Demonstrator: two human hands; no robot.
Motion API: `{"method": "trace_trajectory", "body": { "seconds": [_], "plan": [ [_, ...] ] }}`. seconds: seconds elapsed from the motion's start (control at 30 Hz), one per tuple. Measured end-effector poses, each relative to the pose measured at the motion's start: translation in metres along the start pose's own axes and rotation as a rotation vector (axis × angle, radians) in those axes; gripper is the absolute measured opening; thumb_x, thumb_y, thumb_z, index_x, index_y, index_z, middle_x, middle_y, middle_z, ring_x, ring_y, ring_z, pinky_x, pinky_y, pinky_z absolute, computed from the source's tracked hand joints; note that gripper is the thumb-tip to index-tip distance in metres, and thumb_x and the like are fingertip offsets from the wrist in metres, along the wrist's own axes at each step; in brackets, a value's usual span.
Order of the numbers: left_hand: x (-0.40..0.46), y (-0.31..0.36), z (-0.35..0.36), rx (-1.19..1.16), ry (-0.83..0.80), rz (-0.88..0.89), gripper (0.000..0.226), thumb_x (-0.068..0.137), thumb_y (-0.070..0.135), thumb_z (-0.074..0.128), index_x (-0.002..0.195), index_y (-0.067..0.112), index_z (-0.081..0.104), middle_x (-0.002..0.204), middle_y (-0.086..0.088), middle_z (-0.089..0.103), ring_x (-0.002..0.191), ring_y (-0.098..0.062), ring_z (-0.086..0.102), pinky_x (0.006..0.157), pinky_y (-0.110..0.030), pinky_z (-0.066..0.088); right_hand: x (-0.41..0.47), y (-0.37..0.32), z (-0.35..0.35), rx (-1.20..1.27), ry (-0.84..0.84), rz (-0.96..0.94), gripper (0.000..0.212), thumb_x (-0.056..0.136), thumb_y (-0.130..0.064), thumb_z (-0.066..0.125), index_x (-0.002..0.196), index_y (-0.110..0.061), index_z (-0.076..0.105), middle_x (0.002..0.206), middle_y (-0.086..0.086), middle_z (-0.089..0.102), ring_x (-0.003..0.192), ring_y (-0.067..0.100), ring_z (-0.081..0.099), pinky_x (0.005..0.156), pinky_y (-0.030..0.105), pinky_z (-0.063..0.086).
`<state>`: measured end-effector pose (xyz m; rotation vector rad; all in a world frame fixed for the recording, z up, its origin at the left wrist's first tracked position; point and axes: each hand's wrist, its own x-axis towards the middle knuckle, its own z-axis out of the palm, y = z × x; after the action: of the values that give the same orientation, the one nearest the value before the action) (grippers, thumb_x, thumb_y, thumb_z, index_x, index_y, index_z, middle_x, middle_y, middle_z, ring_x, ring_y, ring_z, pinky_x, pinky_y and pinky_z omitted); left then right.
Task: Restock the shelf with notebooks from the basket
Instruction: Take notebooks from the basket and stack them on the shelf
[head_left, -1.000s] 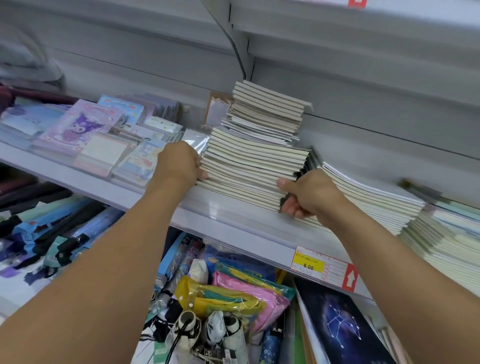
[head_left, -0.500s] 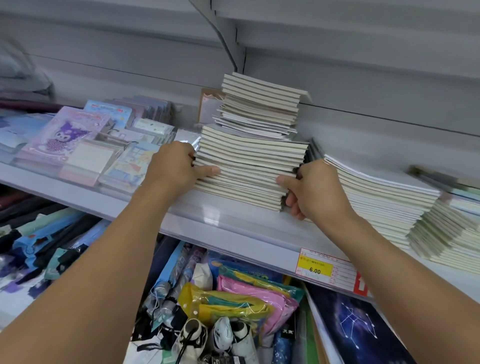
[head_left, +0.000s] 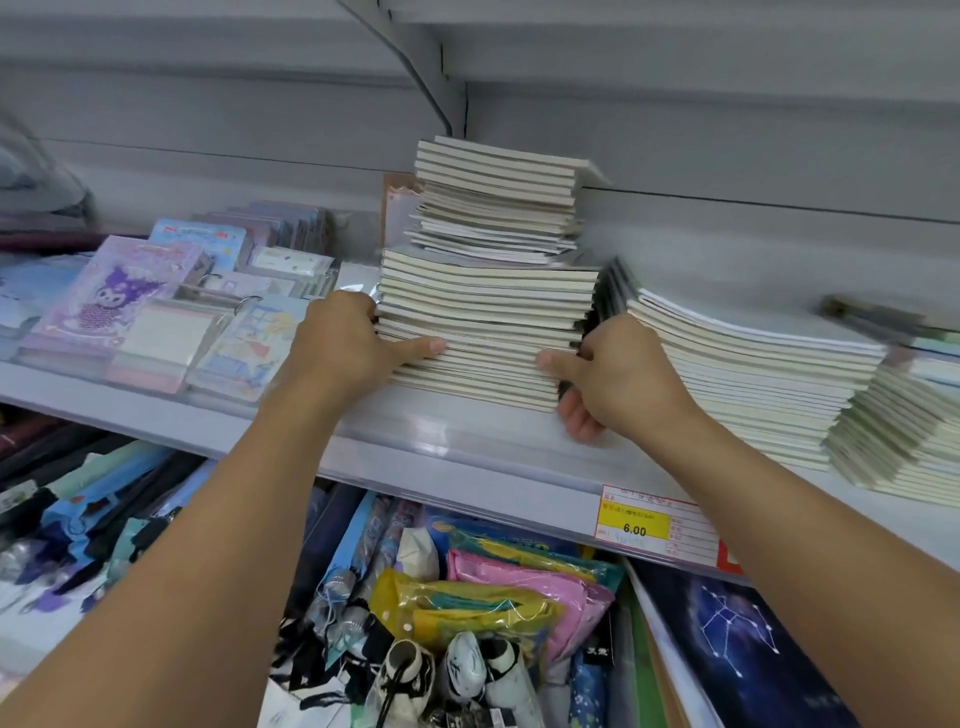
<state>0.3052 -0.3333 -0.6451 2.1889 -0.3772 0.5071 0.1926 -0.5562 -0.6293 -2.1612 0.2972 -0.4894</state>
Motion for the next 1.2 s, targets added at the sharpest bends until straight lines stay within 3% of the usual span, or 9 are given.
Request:
{"method": "trace_trajectory", "body": {
  "seconds": [0.2, 0.33, 0.5, 0.67, 0.8, 0.93, 1.03, 1.1, 1.2],
  "plan": [
    [0.004, 0.005, 0.003, 0.021, 0.077, -0.015, 0.065, 0.046, 0.068, 0.084, 0.051, 0.019, 0.041, 0.043, 0.009, 0.041, 0.045, -0.011, 0.042, 0.045, -0.026, 0.029, 0.01, 0.011, 0.009, 0.035, 0.089, -0.063, 0.055, 0.09, -0.023, 0.074, 0.048, -0.007, 0.044, 0.038, 0.015, 0.054, 0.032, 0.029, 0.052, 0.046, 0.031, 0.046],
    [0.001, 0.009, 0.004, 0.034, 0.101, -0.025, 0.068, 0.049, 0.066, 0.083, 0.049, 0.018, 0.036, 0.042, 0.006, 0.038, 0.044, -0.013, 0.039, 0.045, -0.026, 0.028, 0.007, 0.006, 0.01, 0.093, 0.137, -0.042, 0.051, 0.087, -0.016, 0.077, 0.053, -0.009, 0.038, 0.048, 0.02, 0.052, 0.041, 0.031, 0.052, 0.05, 0.042, 0.047],
    [-0.003, 0.011, -0.001, 0.013, 0.083, 0.034, 0.051, 0.066, 0.06, 0.079, 0.06, 0.017, 0.053, 0.055, 0.004, 0.052, 0.054, -0.013, 0.049, 0.048, -0.026, 0.032, -0.008, -0.015, -0.003, -0.051, 0.06, -0.006, 0.041, 0.093, -0.033, 0.069, 0.069, 0.0, 0.059, 0.063, 0.023, 0.069, 0.041, 0.033, 0.064, 0.049, 0.042, 0.058],
    [0.001, 0.014, -0.004, -0.06, 0.173, 0.093, 0.061, 0.08, 0.052, 0.072, 0.061, -0.002, 0.05, 0.054, -0.009, 0.045, 0.054, -0.021, 0.04, 0.048, -0.025, 0.028, -0.001, -0.037, -0.015, -0.13, 0.11, -0.077, 0.045, 0.091, -0.036, 0.072, 0.079, 0.007, 0.067, 0.055, 0.018, 0.067, 0.035, 0.021, 0.061, 0.047, 0.035, 0.059],
    [0.004, 0.01, 0.0, -0.132, 0.222, 0.056, 0.055, 0.078, 0.047, 0.077, 0.071, -0.005, 0.063, 0.07, -0.022, 0.065, 0.067, -0.031, 0.056, 0.065, -0.032, 0.046, 0.009, -0.029, -0.01, -0.112, 0.196, -0.108, 0.04, 0.088, -0.028, 0.076, 0.072, 0.006, 0.065, 0.053, 0.018, 0.065, 0.031, 0.02, 0.057, 0.043, 0.033, 0.056],
    [0.008, 0.011, -0.001, -0.202, 0.191, -0.015, 0.038, 0.074, 0.048, 0.079, 0.066, 0.017, 0.059, 0.07, -0.006, 0.062, 0.075, -0.019, 0.057, 0.075, -0.026, 0.045, 0.009, -0.031, -0.01, -0.104, 0.195, -0.108, 0.037, 0.087, -0.026, 0.078, 0.069, 0.001, 0.061, 0.053, 0.017, 0.066, 0.035, 0.023, 0.06, 0.045, 0.032, 0.055],
    [0.003, 0.013, -0.004, -0.223, 0.162, -0.043, 0.045, 0.075, 0.048, 0.079, 0.102, 0.013, 0.07, 0.089, -0.006, 0.068, 0.088, -0.019, 0.061, 0.082, -0.026, 0.045, 0.0, -0.041, -0.019, -0.225, 0.151, -0.093, 0.039, 0.089, -0.031, 0.075, 0.078, 0.005, 0.066, 0.064, 0.02, 0.069, 0.055, 0.033, 0.069, 0.063, 0.043, 0.061],
    [-0.001, 0.017, -0.006, -0.242, 0.104, -0.005, 0.063, 0.075, 0.051, 0.077, 0.124, 0.015, 0.061, 0.097, 0.004, 0.067, 0.099, -0.02, 0.063, 0.088, -0.032, 0.05, -0.002, -0.052, -0.027, -0.37, 0.263, -0.208, 0.049, 0.084, -0.044, 0.077, 0.069, 0.0, 0.06, 0.063, 0.016, 0.065, 0.06, 0.034, 0.066, 0.059, 0.038, 0.055],
    [-0.003, 0.024, -0.001, -0.294, 0.041, 0.069, 0.061, 0.071, 0.057, 0.078, 0.119, 0.024, 0.06, 0.103, 0.011, 0.068, 0.099, -0.016, 0.064, 0.088, -0.037, 0.054, 0.0, -0.068, -0.036, -0.52, 0.347, -0.3, 0.063, 0.076, -0.051, 0.082, 0.056, -0.012, 0.037, 0.057, 0.005, 0.044, 0.054, 0.02, 0.044, 0.046, 0.029, 0.025]
  ]
}}
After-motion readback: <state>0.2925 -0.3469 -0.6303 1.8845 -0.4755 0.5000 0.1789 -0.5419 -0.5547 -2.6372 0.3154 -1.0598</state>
